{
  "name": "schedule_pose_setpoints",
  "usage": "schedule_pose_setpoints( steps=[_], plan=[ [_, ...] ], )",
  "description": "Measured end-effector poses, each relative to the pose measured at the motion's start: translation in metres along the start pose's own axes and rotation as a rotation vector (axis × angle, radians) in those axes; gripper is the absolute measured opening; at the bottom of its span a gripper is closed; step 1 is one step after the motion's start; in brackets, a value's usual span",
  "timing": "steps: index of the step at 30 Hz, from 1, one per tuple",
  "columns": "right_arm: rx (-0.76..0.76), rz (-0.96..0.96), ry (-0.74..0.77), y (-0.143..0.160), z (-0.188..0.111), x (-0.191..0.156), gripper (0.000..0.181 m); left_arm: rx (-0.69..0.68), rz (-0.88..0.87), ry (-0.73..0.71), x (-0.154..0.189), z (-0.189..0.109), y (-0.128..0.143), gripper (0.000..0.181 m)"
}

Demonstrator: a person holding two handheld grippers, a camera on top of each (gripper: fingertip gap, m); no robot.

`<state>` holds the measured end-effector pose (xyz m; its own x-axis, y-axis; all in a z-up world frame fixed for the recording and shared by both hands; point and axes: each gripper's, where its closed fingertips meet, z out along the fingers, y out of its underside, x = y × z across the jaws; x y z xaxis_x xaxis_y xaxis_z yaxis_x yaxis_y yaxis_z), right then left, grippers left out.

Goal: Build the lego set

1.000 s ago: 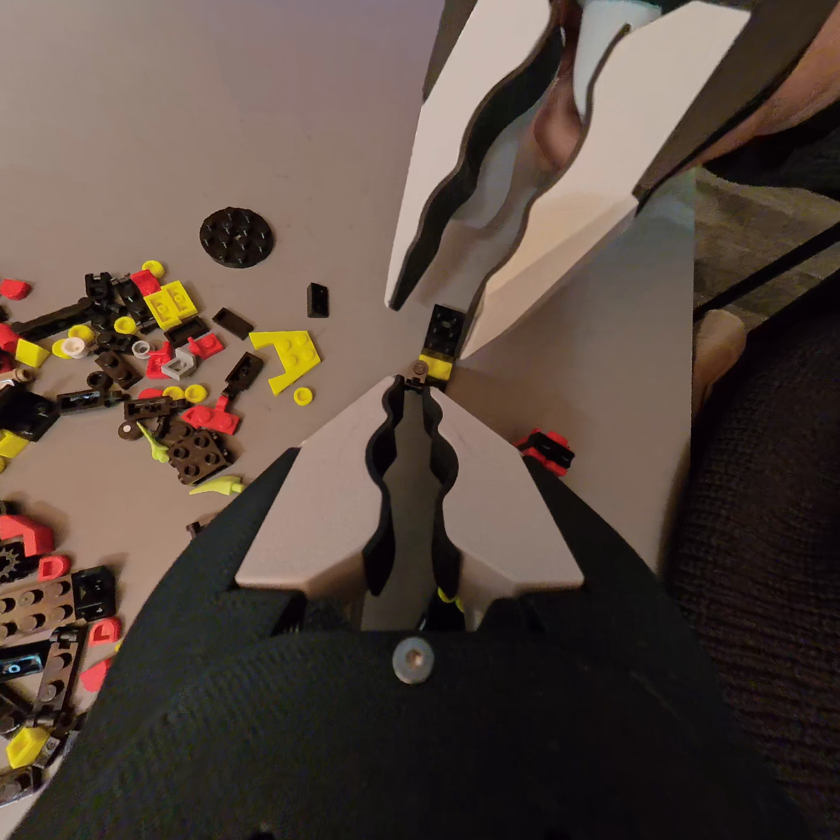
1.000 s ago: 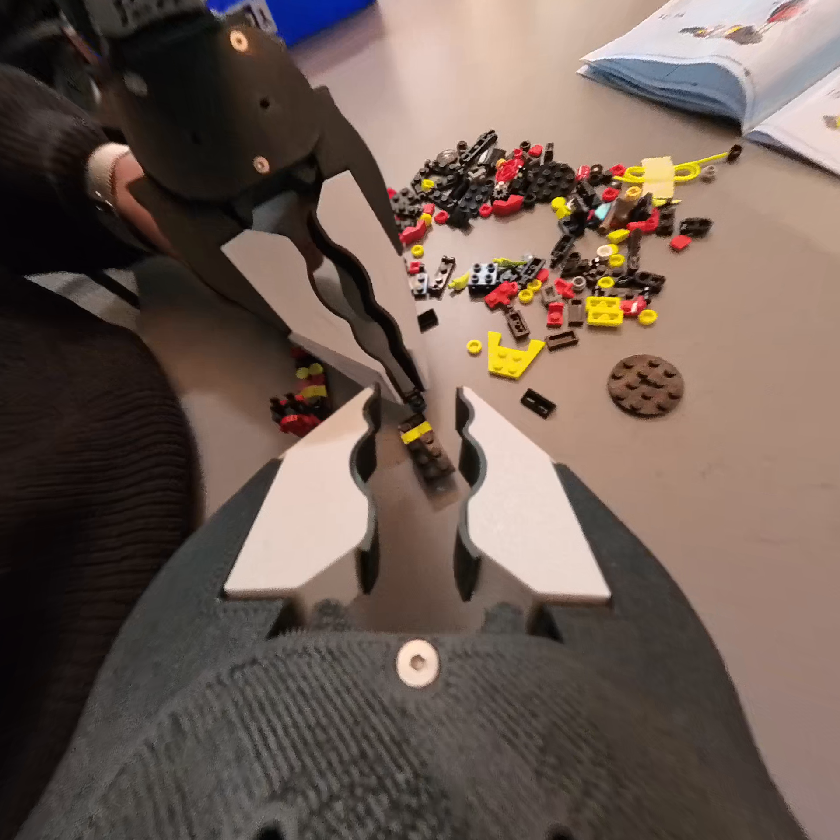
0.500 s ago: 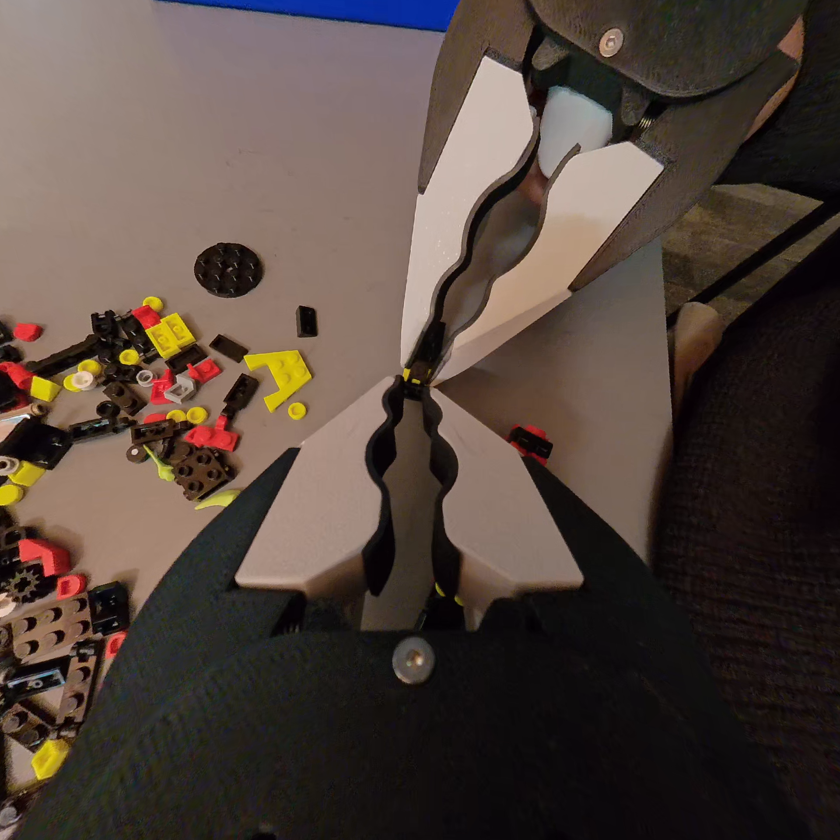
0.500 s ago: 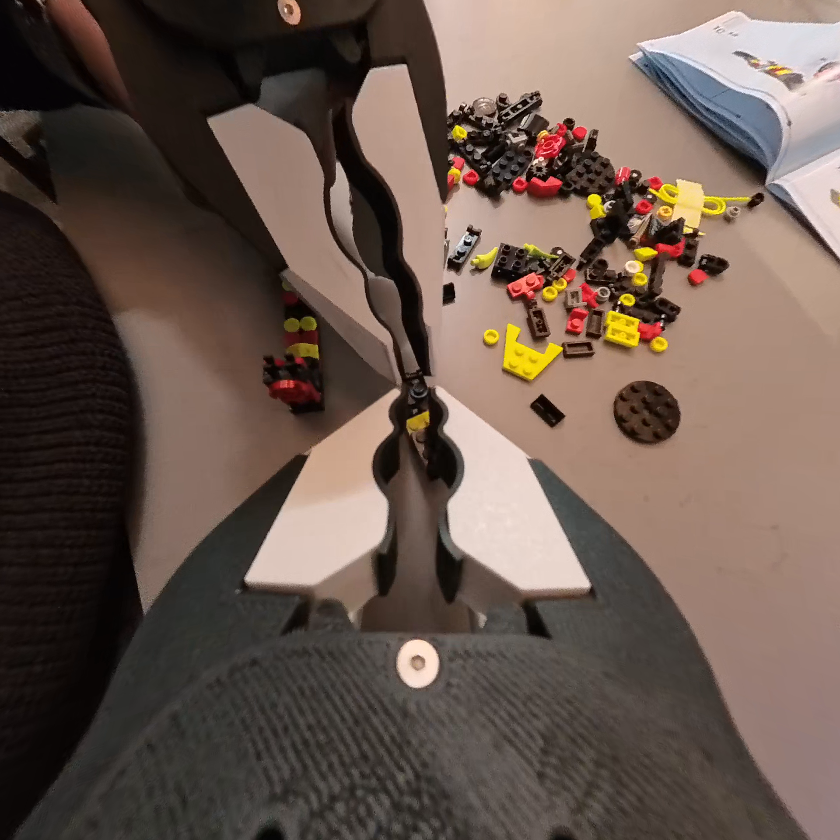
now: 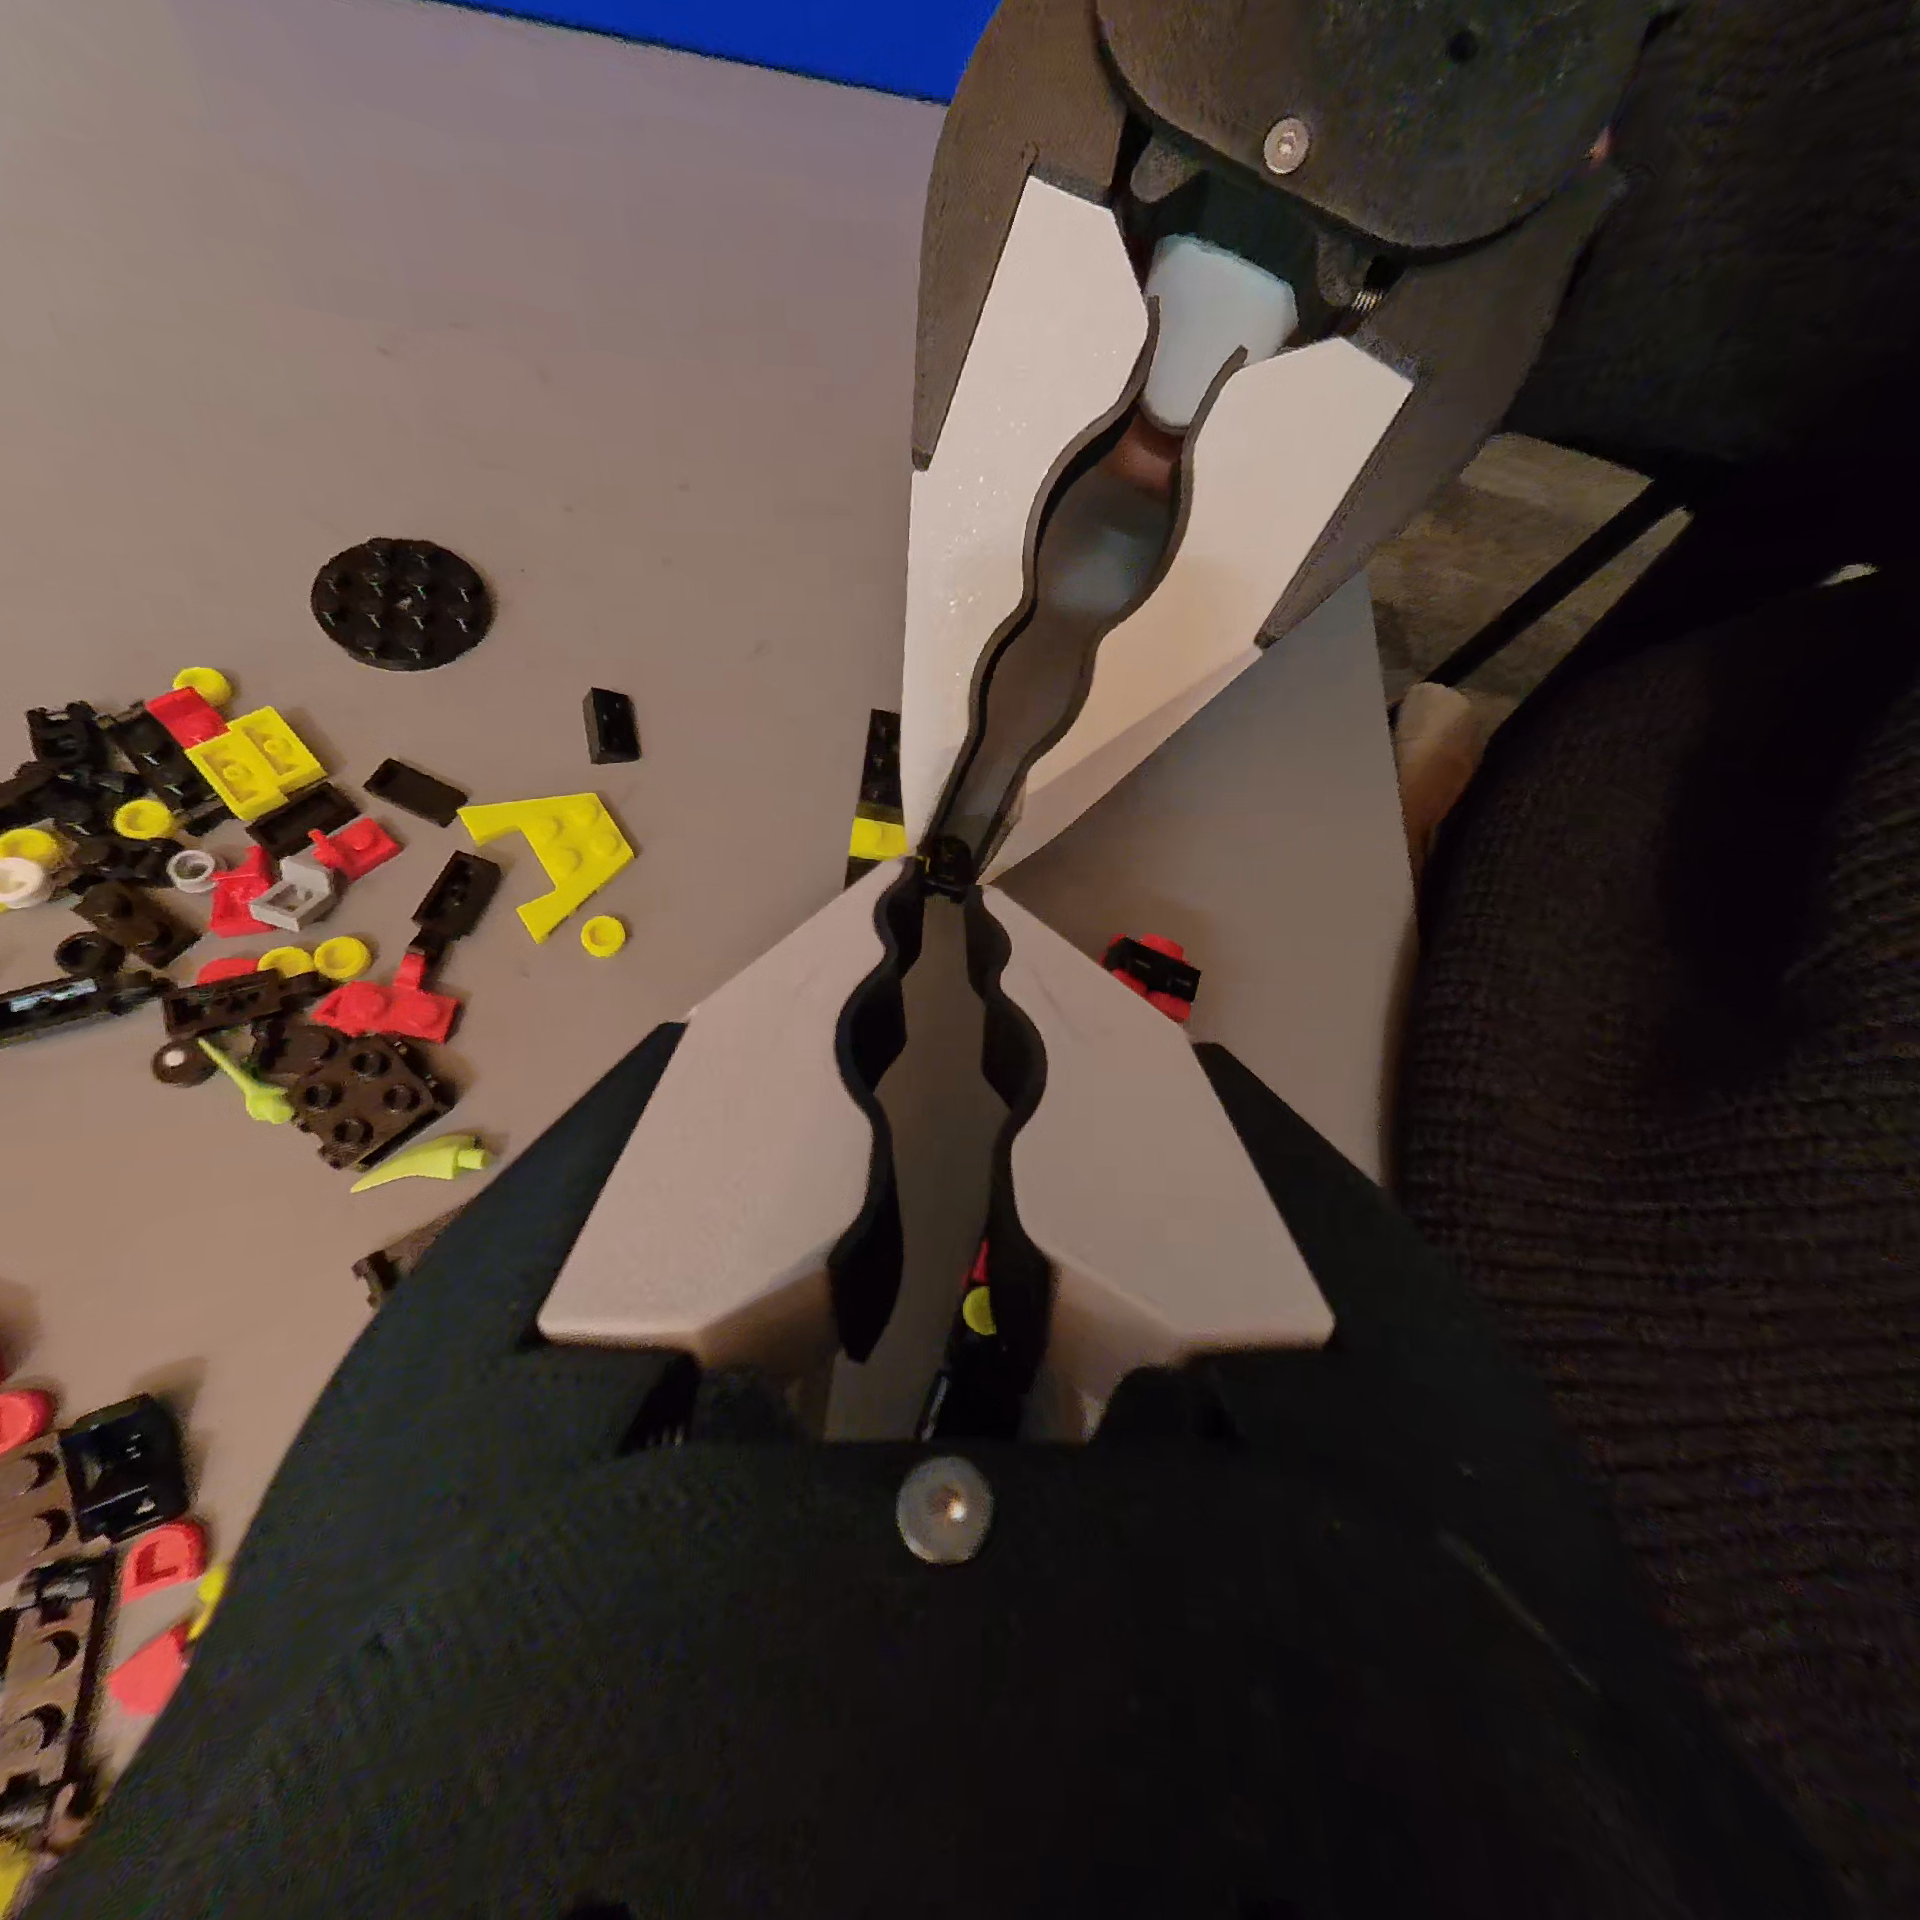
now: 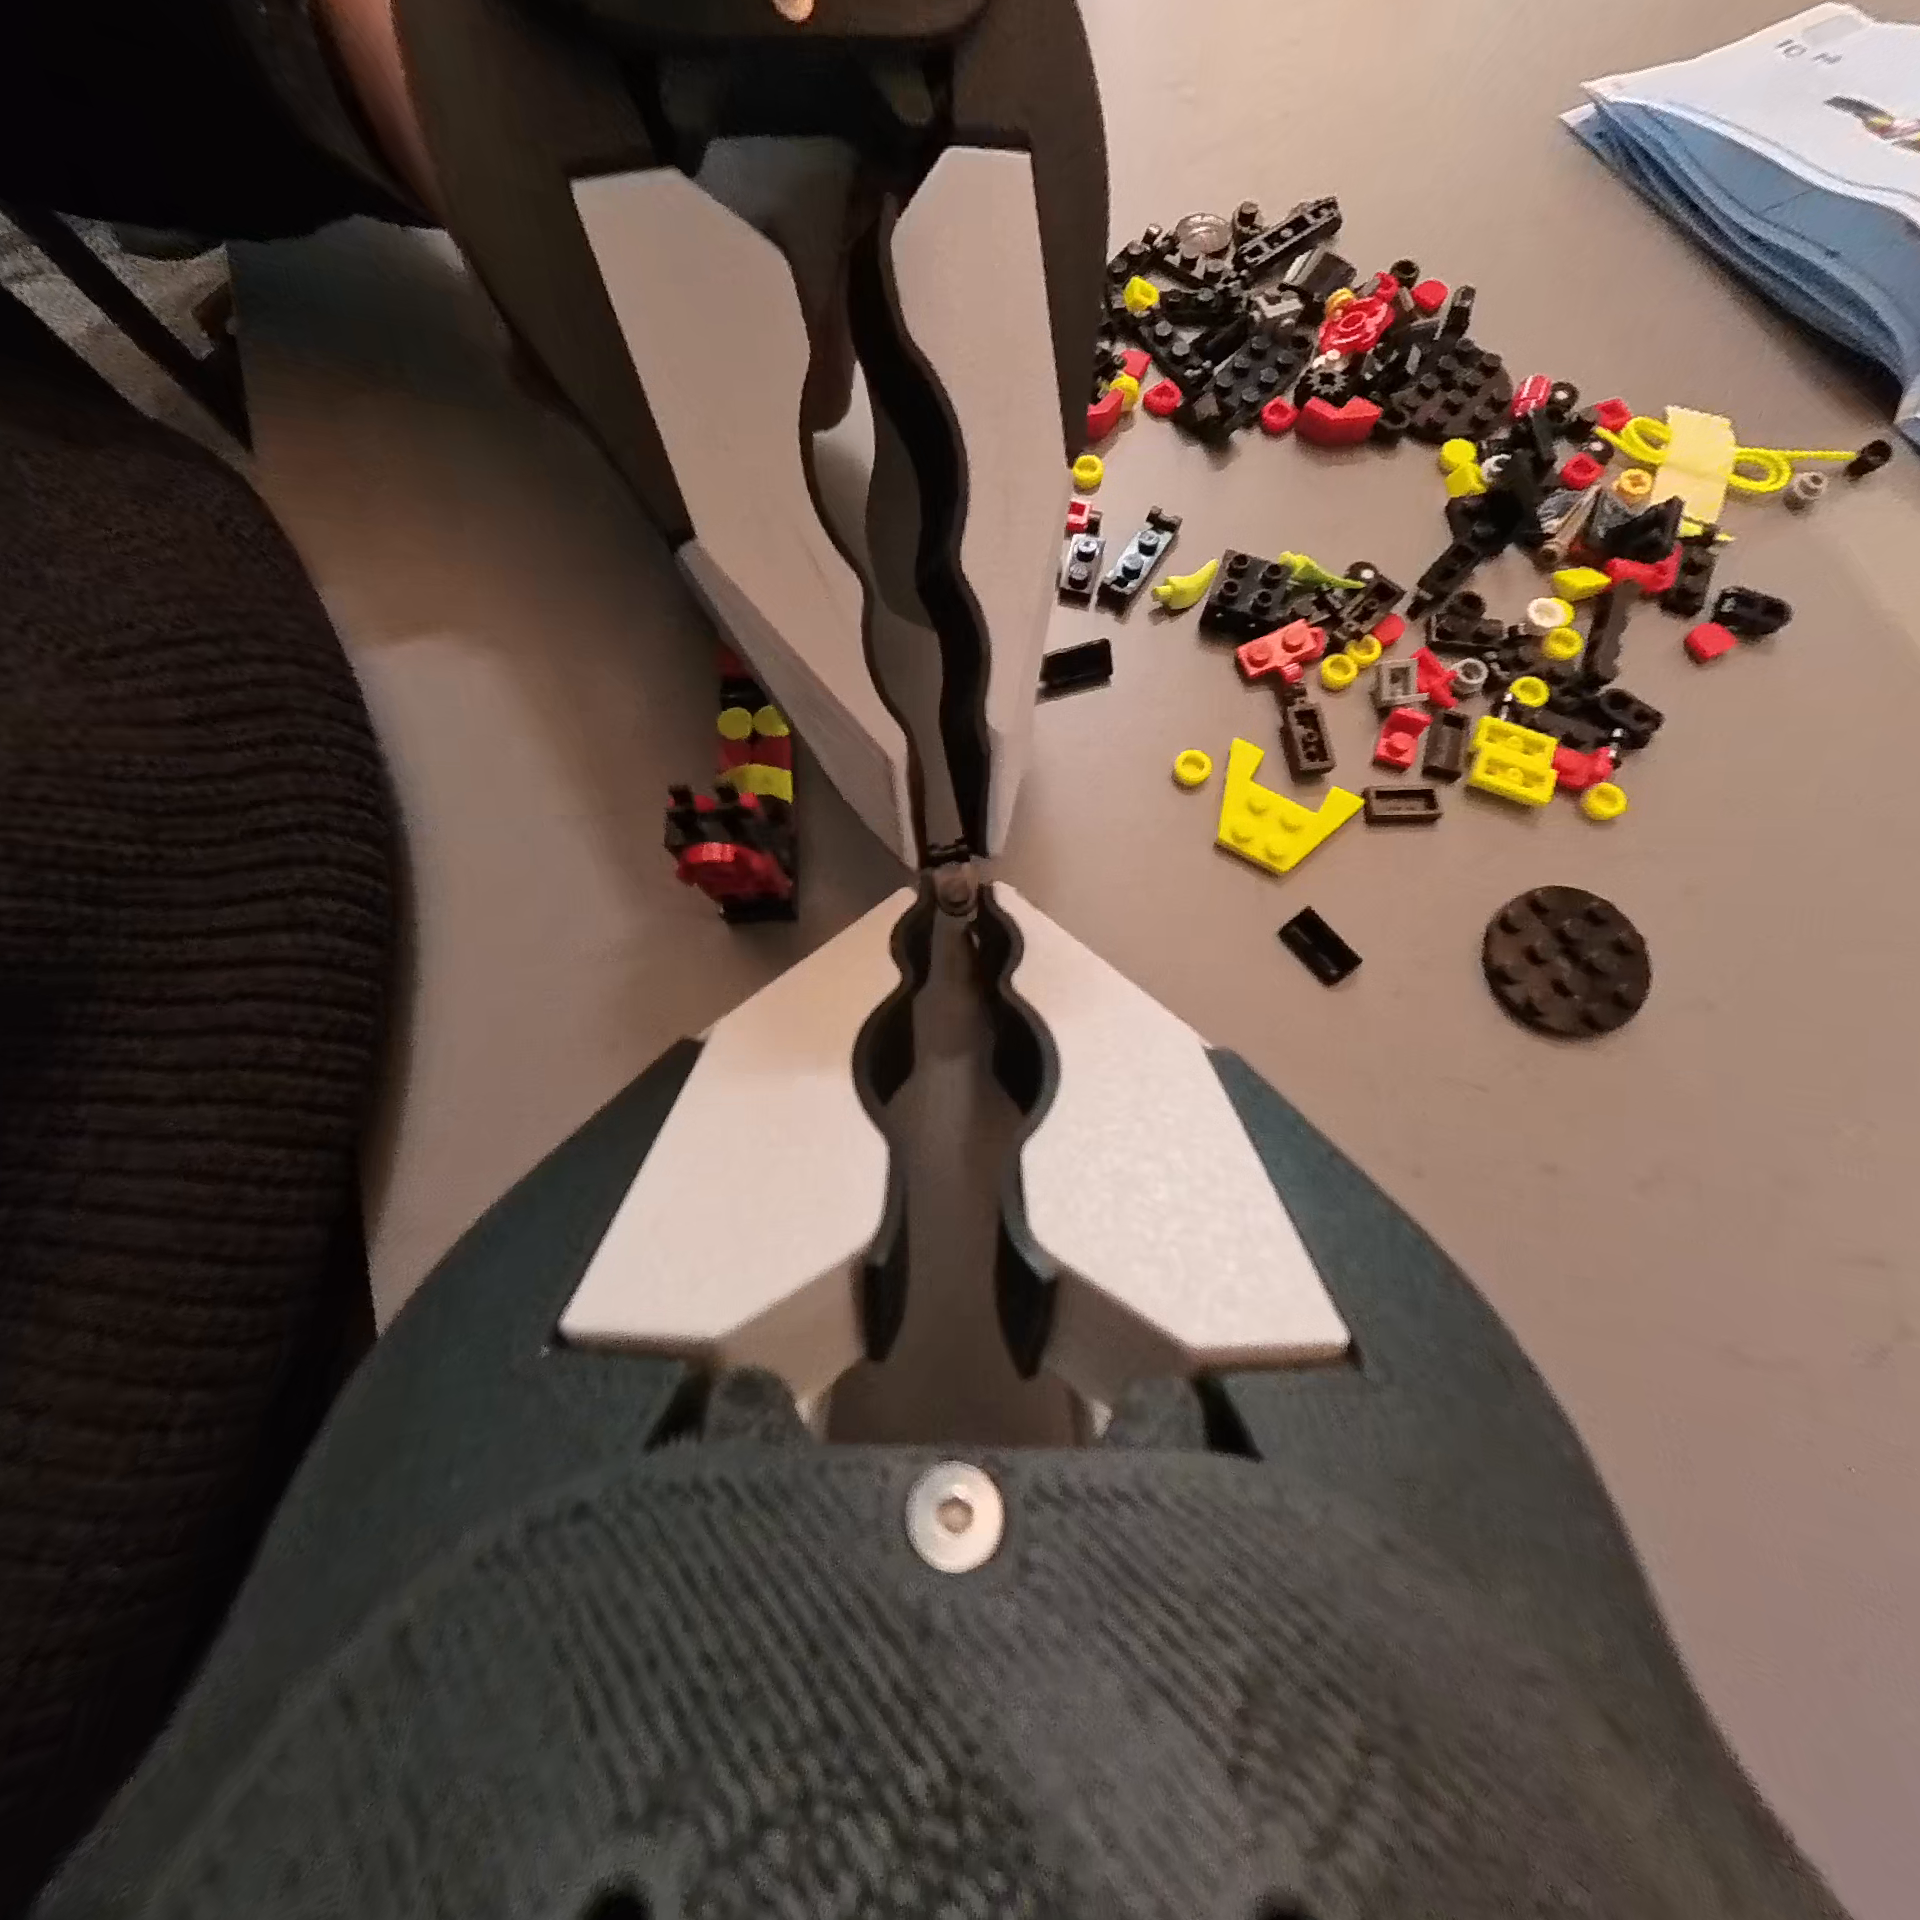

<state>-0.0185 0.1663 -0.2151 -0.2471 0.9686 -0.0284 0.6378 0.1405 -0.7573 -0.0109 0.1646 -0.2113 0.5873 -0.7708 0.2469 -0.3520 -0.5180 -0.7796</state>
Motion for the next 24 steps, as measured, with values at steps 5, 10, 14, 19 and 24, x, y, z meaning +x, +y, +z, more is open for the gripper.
schedule_pose_setpoints(
  steps=[5,10,14,19,24],
  plan=[
    [0.016,-0.016,-0.059,-0.002,-0.002,-0.01,0.007,0.024,-0.042,0.127,0.01,-0.004,0.002,0.005],
    [0.029,-0.039,-0.061,-0.005,-0.004,-0.011,0.007,0.047,-0.056,0.161,0.012,-0.007,0.001,0.007],
    [0.053,-0.031,-0.07,-0.009,-0.007,-0.011,0.007,0.062,-0.047,0.163,0.012,-0.008,-0.001,0.006],
    [0.052,-0.038,-0.071,-0.009,-0.008,-0.012,0.007,0.064,-0.043,0.167,0.014,-0.008,-0.001,0.006],
    [0.052,-0.035,-0.075,-0.009,-0.008,-0.013,0.007,0.068,-0.019,0.158,0.014,-0.009,-0.002,0.006]
  ],
)
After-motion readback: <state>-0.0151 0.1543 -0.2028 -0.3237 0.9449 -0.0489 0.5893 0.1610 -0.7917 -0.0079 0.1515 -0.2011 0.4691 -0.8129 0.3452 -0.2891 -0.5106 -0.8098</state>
